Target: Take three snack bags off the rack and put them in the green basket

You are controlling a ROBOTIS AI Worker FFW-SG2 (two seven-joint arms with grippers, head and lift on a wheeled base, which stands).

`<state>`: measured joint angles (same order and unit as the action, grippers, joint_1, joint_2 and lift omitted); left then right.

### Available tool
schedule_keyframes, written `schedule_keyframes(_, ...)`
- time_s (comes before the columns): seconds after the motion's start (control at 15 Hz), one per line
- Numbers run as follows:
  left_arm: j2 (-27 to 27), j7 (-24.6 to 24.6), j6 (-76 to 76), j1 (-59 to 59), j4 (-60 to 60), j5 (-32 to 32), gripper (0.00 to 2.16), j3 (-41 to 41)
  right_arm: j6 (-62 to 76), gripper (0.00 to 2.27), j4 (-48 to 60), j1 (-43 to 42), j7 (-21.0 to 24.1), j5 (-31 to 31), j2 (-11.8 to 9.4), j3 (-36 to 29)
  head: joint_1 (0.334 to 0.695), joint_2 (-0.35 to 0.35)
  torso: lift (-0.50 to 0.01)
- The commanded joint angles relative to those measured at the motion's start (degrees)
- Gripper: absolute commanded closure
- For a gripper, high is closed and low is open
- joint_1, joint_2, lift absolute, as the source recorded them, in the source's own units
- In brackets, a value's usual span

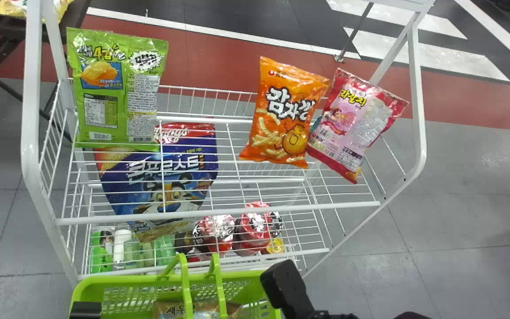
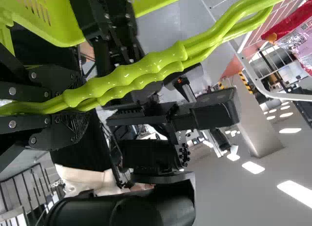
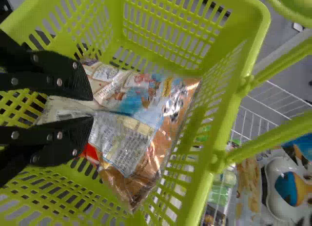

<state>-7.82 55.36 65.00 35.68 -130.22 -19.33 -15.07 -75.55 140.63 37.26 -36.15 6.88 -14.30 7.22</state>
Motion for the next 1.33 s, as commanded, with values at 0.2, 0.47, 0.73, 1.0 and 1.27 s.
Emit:
schedule_keyframes(0.2, 0.0, -0.2, -0.2, -0.1, 0.1, 0.1, 1.54, -0.2, 39.4, 0.09, -3.4, 2.6, 3.3, -13.6, 6.5, -14.4, 0.695, -0.35, -0.018)
schedule_keyframes(0.47, -0.2, 0.1, 0.0, -0.1, 0.2, 0.2, 1.54, -0.2, 58.0, 0.09, -9.6, -3.0, 14.6, -16.8, 9.3, -18.2, 0.695, -0.35, -0.018)
schedule_keyframes(0.73, -0.3, 0.5, 0.0, -0.5, 0.9, 0.3, 1.54, -0.3, 57.8, 0.09, -21.9, -17.5, 23.2, -13.4, 11.1, -17.9, 0.695, -0.35, -0.018)
schedule_keyframes(1.0, -0.4, 1.0, -0.2, -0.5, 1.8, 0.1, 1.54, -0.1, 57.8, 0.11, -33.0, -27.9, 26.9, -10.0, 11.1, -16.1, 0.695, -0.35, -0.018)
schedule_keyframes(1.27, -0.7, 1.1, 0.2, -1.1, 1.9, -0.1, 1.54, 0.0, 57.8, 0.11, -38.0, -32.3, 28.3, -7.8, 11.1, -14.8, 0.695, -0.35, -0.018)
